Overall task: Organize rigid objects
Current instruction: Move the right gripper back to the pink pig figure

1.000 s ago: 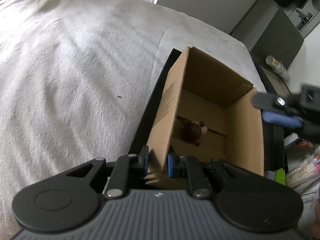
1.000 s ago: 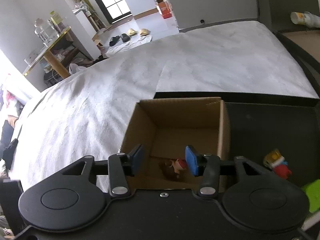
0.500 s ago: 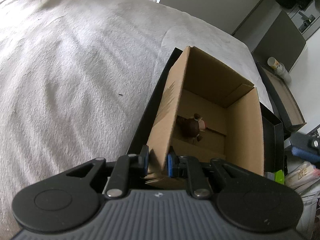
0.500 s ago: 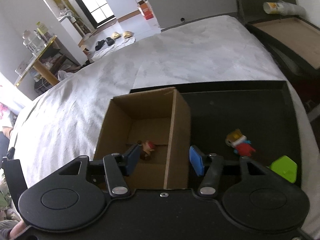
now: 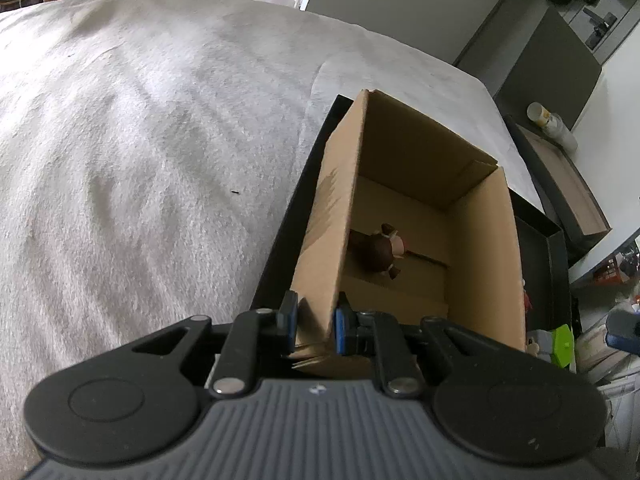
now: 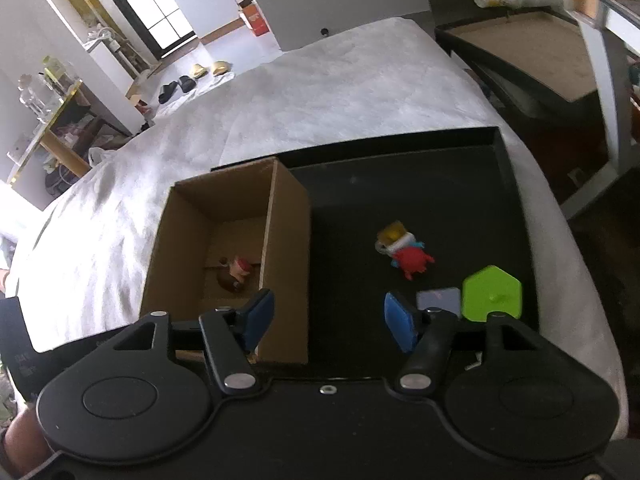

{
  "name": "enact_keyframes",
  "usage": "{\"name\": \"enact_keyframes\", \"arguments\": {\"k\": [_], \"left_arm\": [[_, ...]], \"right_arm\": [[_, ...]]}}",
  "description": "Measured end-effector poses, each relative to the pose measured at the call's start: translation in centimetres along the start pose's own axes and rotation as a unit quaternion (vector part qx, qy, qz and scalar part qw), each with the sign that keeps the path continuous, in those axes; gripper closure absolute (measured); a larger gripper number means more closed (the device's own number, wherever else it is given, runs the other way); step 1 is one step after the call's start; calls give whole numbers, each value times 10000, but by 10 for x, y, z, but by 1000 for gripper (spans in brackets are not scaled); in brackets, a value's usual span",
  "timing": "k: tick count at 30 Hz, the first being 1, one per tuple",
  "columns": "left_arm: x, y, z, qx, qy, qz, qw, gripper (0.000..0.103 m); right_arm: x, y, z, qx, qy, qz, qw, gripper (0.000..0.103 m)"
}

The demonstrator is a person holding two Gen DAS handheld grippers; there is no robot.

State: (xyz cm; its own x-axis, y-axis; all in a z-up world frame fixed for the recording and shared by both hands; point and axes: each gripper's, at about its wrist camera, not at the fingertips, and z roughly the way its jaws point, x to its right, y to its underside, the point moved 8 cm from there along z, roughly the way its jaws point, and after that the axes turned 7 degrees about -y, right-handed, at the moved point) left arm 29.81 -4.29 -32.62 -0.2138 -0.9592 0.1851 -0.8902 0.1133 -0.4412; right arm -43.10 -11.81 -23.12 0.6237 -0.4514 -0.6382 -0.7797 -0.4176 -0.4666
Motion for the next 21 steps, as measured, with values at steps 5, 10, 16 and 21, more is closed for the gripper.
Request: {"name": "enact_keyframes", "arguments": {"k": [5,10,16,21], "left_arm": [[0,4,-1,-16,36,33,10000,86],[0,8,-4,-23,73,83,9999,86],[-1,11,-7,-25,141,138,9998,86],[-3,12,-7,-28,170,138,9998,86]], "right_arm": [[21,10,-6,109,237,307,9992,40],[48,21,-12,252,518,784,9953,40],[69,42,-9,-30,681,1083,9918,40],[84,57,-7,-143,887,1419,9858,40]]}}
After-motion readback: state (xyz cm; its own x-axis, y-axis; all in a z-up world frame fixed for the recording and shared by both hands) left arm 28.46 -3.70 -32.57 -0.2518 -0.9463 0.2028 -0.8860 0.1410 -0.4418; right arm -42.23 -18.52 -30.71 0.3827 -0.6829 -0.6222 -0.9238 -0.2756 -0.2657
